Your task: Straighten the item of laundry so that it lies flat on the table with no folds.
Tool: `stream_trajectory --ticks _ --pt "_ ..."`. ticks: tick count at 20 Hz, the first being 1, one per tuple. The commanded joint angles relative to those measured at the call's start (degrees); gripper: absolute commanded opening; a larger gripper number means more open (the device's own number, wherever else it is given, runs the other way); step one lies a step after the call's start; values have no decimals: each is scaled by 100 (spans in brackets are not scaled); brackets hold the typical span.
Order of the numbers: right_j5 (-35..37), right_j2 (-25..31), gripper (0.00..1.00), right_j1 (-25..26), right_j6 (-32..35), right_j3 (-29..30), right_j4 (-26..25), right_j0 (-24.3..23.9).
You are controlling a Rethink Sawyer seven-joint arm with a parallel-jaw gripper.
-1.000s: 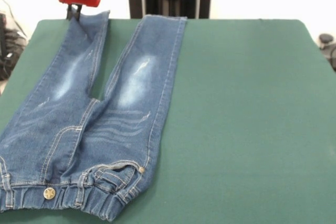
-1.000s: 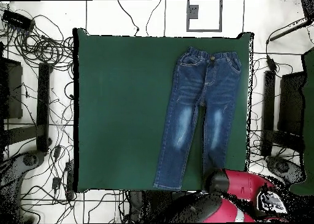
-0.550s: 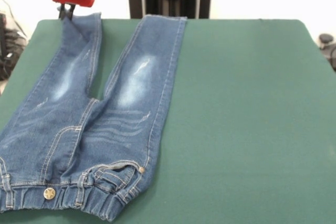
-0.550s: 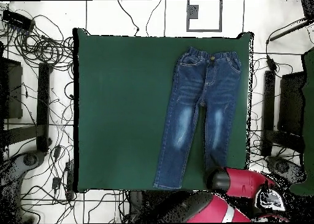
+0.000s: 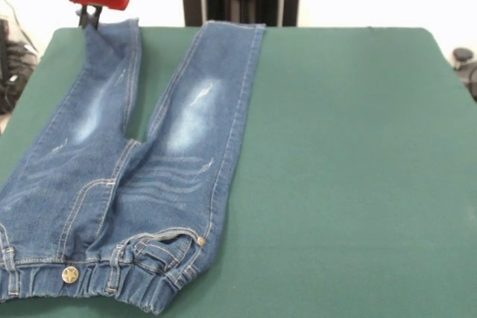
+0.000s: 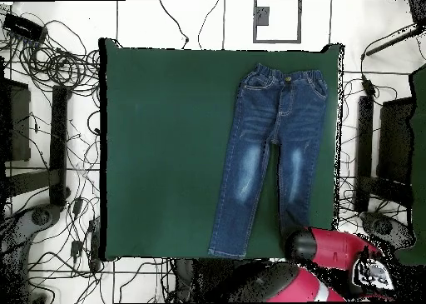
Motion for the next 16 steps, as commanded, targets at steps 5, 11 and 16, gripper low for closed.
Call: stream_trajectory --ticks 5,11,16 --pt "128 1340 0 -127 614 210 466 -541" --pt "34 1683 0 -39 646 353 538 -885" --pt "-410 2105 0 129 641 510 436 -1262"
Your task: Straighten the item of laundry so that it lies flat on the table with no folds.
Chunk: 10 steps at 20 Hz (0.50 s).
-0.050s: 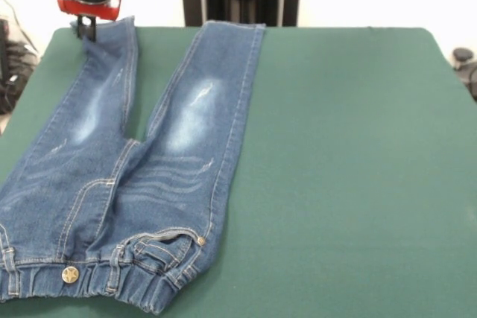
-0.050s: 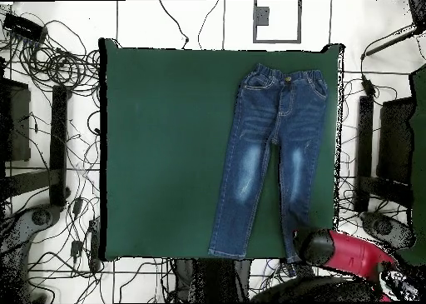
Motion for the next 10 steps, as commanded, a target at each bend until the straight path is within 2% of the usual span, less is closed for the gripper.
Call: stream_trajectory --ticks 1,2,3,5,10 --pt "-418 1375 0 243 641 459 303 -211" --pt "-430 1431 0 241 642 487 292 -261" --pt "-443 1487 100 239 643 515 281 -311" --pt "-406 1621 100 94 523 622 226 -441" --pt "192 1429 100 -246 580 724 344 -224"
